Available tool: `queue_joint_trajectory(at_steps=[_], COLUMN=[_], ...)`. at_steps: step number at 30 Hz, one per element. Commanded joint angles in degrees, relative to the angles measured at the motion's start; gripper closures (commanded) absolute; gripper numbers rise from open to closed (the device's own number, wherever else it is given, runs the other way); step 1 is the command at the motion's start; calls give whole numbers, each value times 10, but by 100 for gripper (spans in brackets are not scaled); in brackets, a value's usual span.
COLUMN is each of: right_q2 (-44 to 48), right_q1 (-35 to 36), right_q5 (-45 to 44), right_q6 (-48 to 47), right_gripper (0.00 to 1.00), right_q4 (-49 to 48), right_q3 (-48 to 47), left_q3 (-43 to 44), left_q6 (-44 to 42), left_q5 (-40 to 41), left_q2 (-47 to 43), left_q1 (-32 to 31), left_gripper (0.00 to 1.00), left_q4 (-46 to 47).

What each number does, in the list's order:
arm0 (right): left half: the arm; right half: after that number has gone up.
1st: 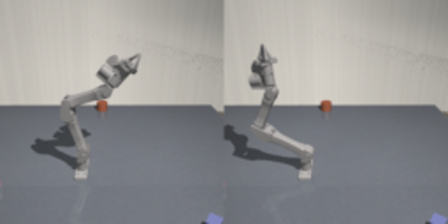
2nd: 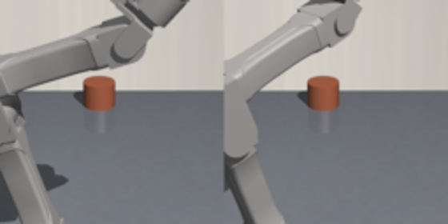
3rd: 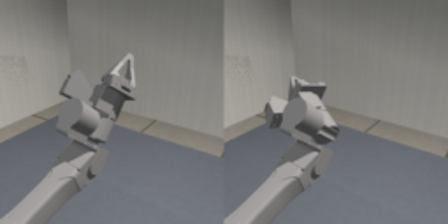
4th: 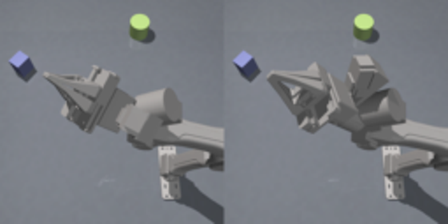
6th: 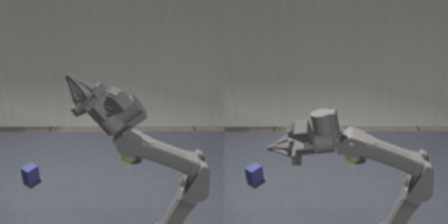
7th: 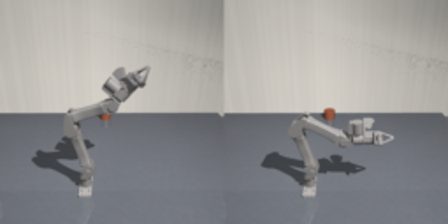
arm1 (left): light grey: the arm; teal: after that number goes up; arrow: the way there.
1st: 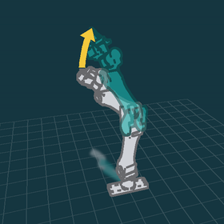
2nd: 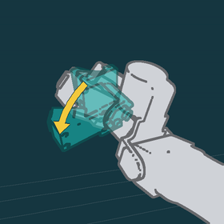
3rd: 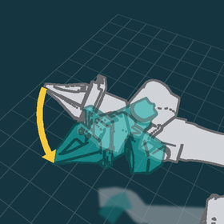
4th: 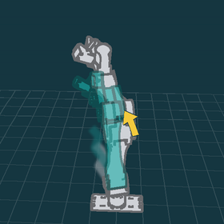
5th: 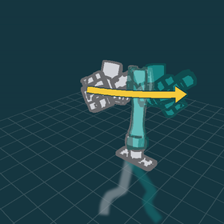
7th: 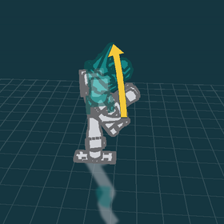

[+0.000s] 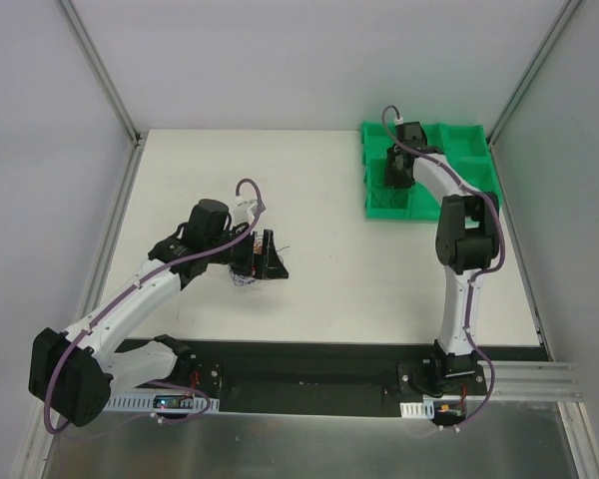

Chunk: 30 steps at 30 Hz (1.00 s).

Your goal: Untangle the cables

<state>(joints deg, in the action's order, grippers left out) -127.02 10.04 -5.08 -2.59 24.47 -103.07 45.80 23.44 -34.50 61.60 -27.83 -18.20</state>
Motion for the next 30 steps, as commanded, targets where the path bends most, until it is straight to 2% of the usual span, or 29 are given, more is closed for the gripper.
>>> queue_joint_trajectory(at_steps=[1,7,11,14,18,23,26,28,30], right_q2=[112,159,165,186,234,264,250,269,307], right_q1=[-6,-13,-11,-3,7,28,31,52,102], right_q5=[10,19,72,105,99,78,35,-3,-56], right_q6=[0,2,-4,-11,-2,-18,-23,-31,-50], right_gripper=[63,44,41,41,45,52,62,62,57], right_q4=[33,36,37,28,-1,-33,-2,8,9], right_q3=[-16,6,13,49,127,203,194,203,218], left_q3=[-3,0,1,-1,-4,-9,-19,-32,-52], left_q6=[6,1,1,1,-1,20,52,78,109], left_q5=[-9,-11,-8,-5,16,86,157,218,288], left_q2=[-10,-3,-3,-8,-6,-11,-31,-53,-78], left_q1=[-9,-9,-9,-9,-9,-8,-7,-2,6], left_gripper=[16,16,16,16,16,14,13,11,6], left_q4=[12,12,12,12,12,10,4,-10,-25])
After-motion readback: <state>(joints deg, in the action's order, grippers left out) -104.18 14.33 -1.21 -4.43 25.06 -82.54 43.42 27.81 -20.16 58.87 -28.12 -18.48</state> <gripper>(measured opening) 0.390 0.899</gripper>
